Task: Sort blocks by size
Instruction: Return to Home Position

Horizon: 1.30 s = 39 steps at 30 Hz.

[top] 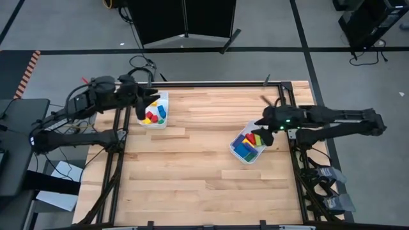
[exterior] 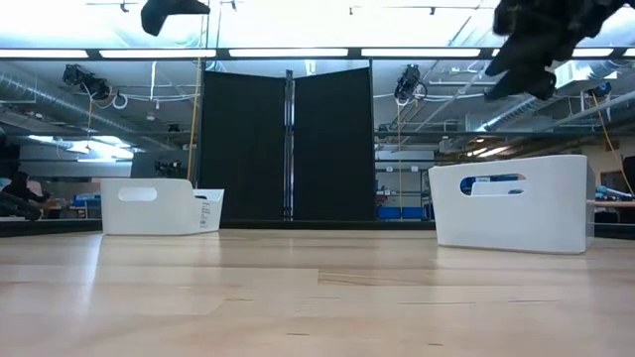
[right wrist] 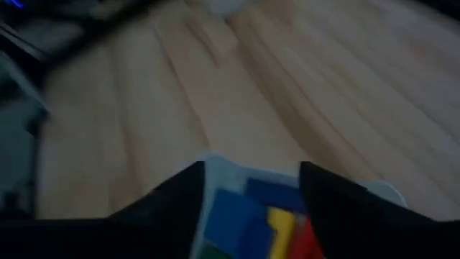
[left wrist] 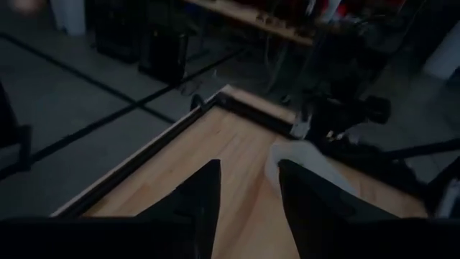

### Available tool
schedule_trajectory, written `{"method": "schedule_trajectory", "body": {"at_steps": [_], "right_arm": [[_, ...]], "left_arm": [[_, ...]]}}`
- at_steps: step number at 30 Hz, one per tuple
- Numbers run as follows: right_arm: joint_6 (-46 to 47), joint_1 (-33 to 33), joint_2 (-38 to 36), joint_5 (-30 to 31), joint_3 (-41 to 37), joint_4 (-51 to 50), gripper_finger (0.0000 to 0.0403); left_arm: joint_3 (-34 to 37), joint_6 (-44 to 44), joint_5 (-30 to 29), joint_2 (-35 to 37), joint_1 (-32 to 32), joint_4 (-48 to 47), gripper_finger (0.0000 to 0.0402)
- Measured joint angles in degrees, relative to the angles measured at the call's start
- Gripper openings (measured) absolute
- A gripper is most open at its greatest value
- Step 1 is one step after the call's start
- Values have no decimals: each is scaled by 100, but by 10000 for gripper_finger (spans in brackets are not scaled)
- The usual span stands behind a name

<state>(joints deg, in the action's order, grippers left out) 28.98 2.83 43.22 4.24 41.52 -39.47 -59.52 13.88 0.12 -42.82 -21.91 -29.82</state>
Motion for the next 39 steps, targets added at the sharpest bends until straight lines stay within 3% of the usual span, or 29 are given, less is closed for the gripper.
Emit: {"method": "schedule_trajectory", "body": {"at_steps": [4,7,8,12,14,20,28,35,39], "right_arm": [[38,0,-827,-35,-495,597,146],[-2,0,-1326,-172,-848,1071,36],[-57,0,-1473,-228,-958,1250,19],[-17,29,-1997,-81,-1310,1614,12],[-20,49,-2261,156,-1489,1807,7],[-128,207,-3137,161,-2022,2082,5],[-472,318,-4329,-125,-3021,2654,4],[-627,455,-4281,-755,-4080,4121,3],[-830,565,-4303,-884,-4118,4144,2]], "left_arm": [[700,194,14,607,162,382,136],[1300,334,13,1035,309,579,108],[1528,377,13,1188,351,698,94],[2380,530,-33,1796,372,1384,24],[2745,630,-40,2115,361,1678,9],[3566,1130,-92,3033,354,1794,5],[4306,1138,-92,3854,354,1854,3],[4827,984,-24,4080,356,2142,1],[5233,959,3,4092,354,2810,1]]}}
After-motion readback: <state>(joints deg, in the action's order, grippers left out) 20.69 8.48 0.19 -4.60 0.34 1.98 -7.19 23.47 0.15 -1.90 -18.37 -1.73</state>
